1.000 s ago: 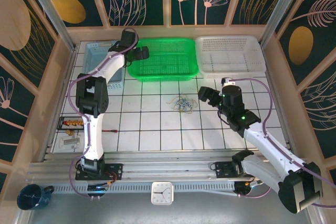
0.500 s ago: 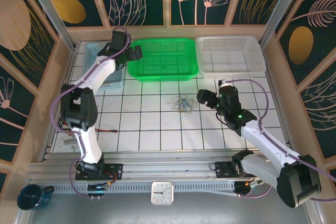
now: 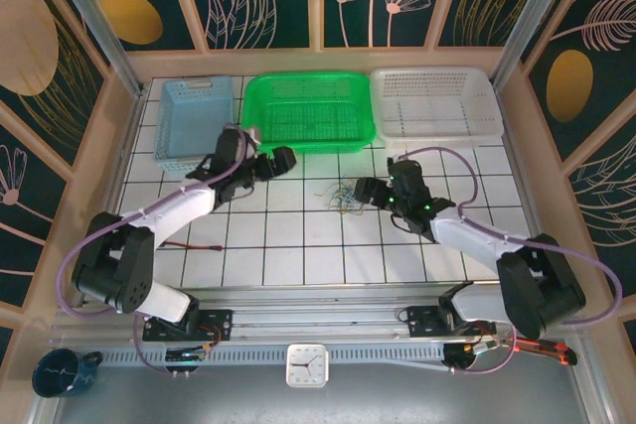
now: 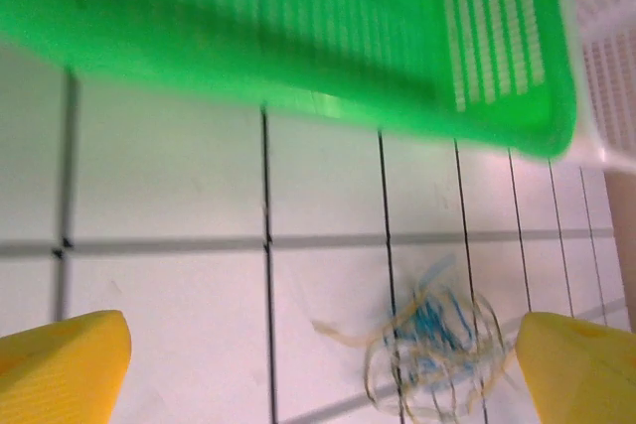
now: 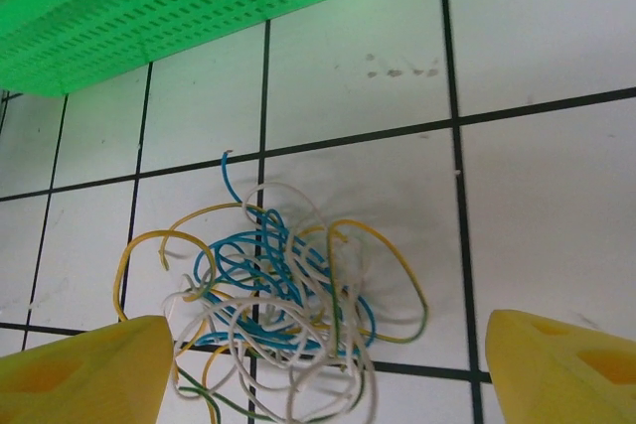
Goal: Untangle the cables
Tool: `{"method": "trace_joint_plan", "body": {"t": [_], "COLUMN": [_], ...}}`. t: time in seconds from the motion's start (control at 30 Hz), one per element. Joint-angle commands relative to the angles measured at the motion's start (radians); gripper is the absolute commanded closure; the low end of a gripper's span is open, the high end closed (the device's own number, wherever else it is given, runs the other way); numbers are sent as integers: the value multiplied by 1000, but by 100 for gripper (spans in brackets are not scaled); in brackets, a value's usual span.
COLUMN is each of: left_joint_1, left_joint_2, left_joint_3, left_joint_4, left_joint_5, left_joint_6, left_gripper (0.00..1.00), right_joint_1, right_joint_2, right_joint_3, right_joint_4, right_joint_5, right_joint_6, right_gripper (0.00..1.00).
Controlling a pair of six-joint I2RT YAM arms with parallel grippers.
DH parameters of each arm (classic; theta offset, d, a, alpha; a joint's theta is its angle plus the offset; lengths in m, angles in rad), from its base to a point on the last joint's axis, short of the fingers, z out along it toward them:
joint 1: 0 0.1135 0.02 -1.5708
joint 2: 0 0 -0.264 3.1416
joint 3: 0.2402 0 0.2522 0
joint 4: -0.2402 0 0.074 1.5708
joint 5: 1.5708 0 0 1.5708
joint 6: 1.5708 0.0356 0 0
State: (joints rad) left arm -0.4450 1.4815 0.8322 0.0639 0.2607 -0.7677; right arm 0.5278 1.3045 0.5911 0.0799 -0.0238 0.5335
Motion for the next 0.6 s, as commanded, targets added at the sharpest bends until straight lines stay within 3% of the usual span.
{"method": "trace_joint_plan", "body": {"t": [0.0,0.2,0.37,0.43,0.57], "left_joint_1": [-68,-131,-165,-186,-224], "left_joint_2": [-6,47,81,90,129], "left_joint_3": [-50,-81,-111,-93,1], "left_joint_4": [192,311,402,381,250], "left_joint_5": [36,-9,-39,-74,-133], "left_joint_6": [-168,-341,-511,-499,-349], "left_gripper": [1,5,13,15,15], "right_joint_1": [31,45,44,43,37], "right_joint_2": [41,32,-15,-29,-42], "right_joint_3": [47,22,-9,-16,-18], "right_joint_4": [47,64,61,62,68], "right_joint_5": [32,76,101,104,81], "right_joint_6": [5,23,24,22,5], "right_gripper": [19,20,20,20,21]}}
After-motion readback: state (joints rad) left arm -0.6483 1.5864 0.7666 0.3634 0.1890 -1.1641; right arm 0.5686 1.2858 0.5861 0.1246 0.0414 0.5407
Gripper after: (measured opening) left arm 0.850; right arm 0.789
